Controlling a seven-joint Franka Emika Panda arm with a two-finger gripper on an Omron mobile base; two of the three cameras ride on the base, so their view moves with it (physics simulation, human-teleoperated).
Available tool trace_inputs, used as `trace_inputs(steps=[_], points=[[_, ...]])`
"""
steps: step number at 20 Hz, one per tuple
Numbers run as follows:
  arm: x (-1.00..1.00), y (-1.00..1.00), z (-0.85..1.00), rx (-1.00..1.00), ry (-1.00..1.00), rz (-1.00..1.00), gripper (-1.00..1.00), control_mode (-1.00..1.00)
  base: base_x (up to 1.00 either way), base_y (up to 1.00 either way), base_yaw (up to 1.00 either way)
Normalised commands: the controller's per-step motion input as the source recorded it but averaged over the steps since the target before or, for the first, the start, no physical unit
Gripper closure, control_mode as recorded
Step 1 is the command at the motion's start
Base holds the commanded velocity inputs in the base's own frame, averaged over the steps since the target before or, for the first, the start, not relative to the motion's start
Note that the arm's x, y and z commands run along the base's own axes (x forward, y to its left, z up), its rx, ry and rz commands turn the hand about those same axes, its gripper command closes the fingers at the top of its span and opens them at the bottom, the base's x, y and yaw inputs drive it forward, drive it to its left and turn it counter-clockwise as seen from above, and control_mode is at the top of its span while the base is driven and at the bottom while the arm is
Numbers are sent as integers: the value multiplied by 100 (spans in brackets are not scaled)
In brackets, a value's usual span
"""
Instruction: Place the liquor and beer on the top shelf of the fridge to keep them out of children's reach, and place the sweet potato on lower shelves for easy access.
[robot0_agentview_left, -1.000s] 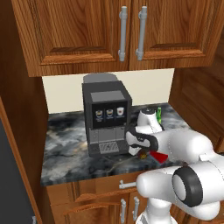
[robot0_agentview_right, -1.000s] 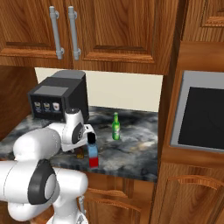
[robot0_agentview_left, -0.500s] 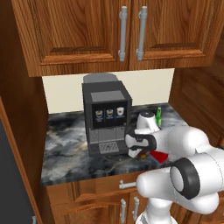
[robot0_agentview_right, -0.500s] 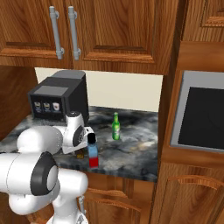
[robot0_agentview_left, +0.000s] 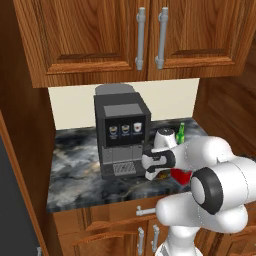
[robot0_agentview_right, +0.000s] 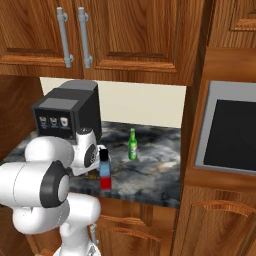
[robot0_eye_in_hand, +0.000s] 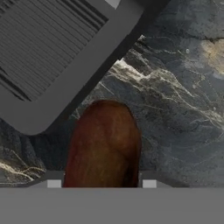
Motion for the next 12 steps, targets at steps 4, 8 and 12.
trace_inputs(steps=[4,8,12], points=[[0,0,-4,0,0,9,100,-100,0,0,0],[-2,-1,1,0,0,7,100,-100,0,0,0],[-8,-3,11,0,-4,5,100,-100,0,0,0]])
